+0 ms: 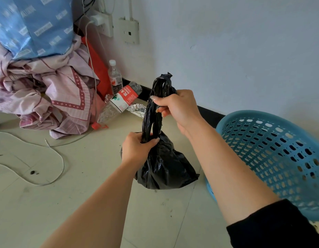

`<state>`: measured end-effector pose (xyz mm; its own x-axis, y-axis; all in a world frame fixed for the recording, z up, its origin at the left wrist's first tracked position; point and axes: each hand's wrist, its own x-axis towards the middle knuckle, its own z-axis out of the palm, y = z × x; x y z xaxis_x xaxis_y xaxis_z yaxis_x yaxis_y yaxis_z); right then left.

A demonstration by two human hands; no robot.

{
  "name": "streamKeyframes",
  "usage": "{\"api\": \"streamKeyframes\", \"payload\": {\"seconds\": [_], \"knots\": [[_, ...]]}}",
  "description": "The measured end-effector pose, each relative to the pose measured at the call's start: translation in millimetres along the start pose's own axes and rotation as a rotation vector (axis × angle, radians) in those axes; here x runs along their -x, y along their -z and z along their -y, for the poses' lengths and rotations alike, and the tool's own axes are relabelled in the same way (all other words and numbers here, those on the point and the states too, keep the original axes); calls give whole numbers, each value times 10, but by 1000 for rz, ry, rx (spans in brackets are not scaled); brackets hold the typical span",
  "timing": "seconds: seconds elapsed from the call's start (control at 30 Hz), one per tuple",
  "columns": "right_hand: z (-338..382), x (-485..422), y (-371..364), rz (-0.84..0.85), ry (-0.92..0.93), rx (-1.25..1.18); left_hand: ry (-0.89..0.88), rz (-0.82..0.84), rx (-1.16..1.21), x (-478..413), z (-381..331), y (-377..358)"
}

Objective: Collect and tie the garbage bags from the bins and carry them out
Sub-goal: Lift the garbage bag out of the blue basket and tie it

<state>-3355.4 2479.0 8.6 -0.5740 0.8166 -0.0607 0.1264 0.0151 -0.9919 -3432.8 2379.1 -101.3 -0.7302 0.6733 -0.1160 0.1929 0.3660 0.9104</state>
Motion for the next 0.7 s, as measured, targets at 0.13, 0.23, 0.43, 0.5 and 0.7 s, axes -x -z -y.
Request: {"api": "streamKeyframes", "payload": {"seconds": [0.13, 0.23, 0.43, 0.5, 0.7], "knots": [[66, -30, -1, 88, -21, 50, -54, -23, -148, -2, -12, 119], [169, -1, -1, 107, -63, 101, -58, 13, -233, 121, -79, 301], [660, 307, 29, 148, -132, 190, 48, 210, -595, 402, -496, 787], [1032, 413, 89, 135, -178, 196, 87, 265, -706, 493, -862, 974], [2344, 827, 269, 59, -255, 260, 50, 389, -838, 800, -2279, 1495]]}}
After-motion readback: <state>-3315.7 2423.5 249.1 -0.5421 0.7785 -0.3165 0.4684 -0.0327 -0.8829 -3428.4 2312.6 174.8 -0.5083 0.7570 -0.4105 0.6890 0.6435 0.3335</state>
